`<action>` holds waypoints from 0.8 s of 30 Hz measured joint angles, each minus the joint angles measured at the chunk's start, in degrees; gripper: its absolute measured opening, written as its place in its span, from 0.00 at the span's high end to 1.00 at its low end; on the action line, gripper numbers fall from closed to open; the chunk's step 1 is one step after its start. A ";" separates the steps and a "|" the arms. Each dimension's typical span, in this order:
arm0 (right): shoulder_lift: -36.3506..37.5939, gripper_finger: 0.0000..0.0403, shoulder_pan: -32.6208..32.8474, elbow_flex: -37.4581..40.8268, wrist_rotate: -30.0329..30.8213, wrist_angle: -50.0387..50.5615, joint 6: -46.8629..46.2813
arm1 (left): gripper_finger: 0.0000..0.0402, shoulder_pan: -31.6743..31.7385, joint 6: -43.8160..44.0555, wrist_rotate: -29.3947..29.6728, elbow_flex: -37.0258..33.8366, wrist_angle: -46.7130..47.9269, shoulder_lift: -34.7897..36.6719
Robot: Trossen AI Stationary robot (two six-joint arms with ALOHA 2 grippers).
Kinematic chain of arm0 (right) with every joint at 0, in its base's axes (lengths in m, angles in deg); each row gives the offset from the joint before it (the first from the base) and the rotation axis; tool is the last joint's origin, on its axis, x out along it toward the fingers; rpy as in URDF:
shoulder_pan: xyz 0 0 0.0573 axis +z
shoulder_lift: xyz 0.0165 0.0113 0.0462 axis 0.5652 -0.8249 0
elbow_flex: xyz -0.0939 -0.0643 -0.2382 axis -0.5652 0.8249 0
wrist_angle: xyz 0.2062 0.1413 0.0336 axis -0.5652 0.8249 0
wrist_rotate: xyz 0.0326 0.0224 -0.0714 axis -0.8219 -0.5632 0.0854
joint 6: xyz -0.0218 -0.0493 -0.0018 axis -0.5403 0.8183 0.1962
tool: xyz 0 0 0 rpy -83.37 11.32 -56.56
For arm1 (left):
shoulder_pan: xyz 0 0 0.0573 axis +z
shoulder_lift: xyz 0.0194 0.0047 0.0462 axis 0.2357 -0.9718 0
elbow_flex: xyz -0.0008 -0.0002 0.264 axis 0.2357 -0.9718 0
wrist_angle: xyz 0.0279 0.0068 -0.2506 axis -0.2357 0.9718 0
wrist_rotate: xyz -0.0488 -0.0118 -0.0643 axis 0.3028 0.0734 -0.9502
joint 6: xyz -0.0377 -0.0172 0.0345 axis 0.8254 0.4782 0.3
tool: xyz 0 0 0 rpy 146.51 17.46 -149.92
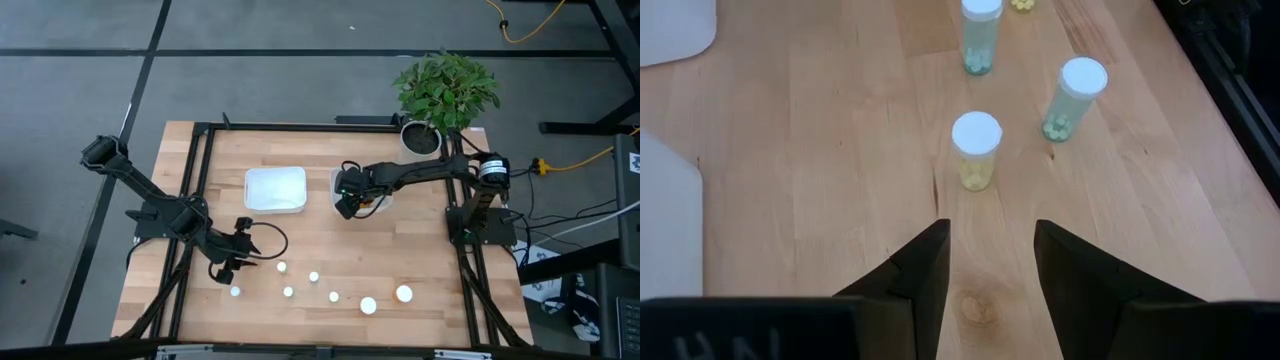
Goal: Pick and place medicine bottles into bin by pill shape (circle, oval)
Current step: Put the right orange pill bottle into the right white bin
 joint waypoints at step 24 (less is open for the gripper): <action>-3.13 0.49 -0.71 0.00 1.50 -0.05 3.17 | 0.65 -0.02 0.02 0.00 0.00 -0.03 -0.01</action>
